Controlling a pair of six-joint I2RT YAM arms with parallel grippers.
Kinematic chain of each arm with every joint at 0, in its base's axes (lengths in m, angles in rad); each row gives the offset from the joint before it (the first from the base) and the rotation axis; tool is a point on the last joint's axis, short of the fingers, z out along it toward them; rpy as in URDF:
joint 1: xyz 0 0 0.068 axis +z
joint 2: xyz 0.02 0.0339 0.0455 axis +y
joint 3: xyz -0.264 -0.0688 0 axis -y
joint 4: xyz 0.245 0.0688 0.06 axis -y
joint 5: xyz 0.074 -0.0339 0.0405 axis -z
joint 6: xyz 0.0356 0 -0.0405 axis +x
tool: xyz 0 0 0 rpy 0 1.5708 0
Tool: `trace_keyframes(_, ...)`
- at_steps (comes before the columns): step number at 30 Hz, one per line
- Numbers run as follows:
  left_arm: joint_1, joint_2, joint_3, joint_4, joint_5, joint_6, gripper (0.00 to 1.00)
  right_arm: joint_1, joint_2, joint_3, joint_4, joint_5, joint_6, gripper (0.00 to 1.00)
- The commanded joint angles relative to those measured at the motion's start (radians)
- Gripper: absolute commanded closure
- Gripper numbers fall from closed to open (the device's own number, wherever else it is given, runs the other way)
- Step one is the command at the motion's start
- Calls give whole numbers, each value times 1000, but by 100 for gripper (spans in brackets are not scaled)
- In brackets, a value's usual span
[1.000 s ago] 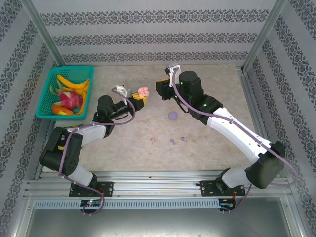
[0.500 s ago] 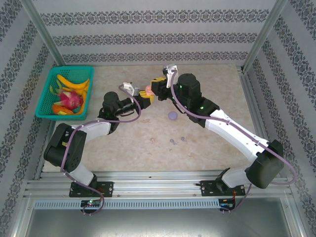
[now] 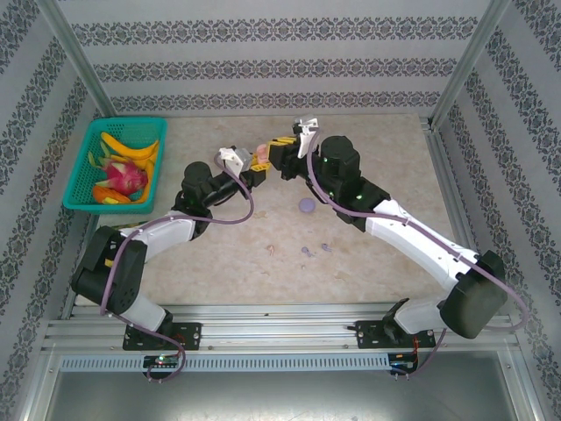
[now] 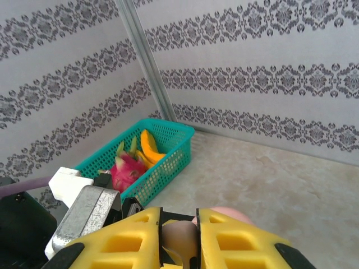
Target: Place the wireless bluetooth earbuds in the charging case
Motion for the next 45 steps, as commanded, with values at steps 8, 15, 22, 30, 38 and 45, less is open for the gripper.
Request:
trace_keyframes(8,-33,-53,59,-20,-1,81,100,-8,-23,-8,95,-48,35,79)
trace_keyframes(15,-47,-79,72,-50,14,88,100,-8,0,-9,122,-49,40,79)
trace_keyframes(22,-50,-96,79,-53,23,68,100,-7,18,-13,135,-48,45,79)
trace_keyframes(30,-50,-97,82,-41,30,42,100,-13,19,-35,144,-43,52,79)
trace_keyframes(38,-49,-107,88,-41,35,30,100,-23,21,-47,148,-43,60,79)
trace_keyframes(45,-52,-103,100,-46,52,18,100,-31,30,-47,153,-56,72,79)
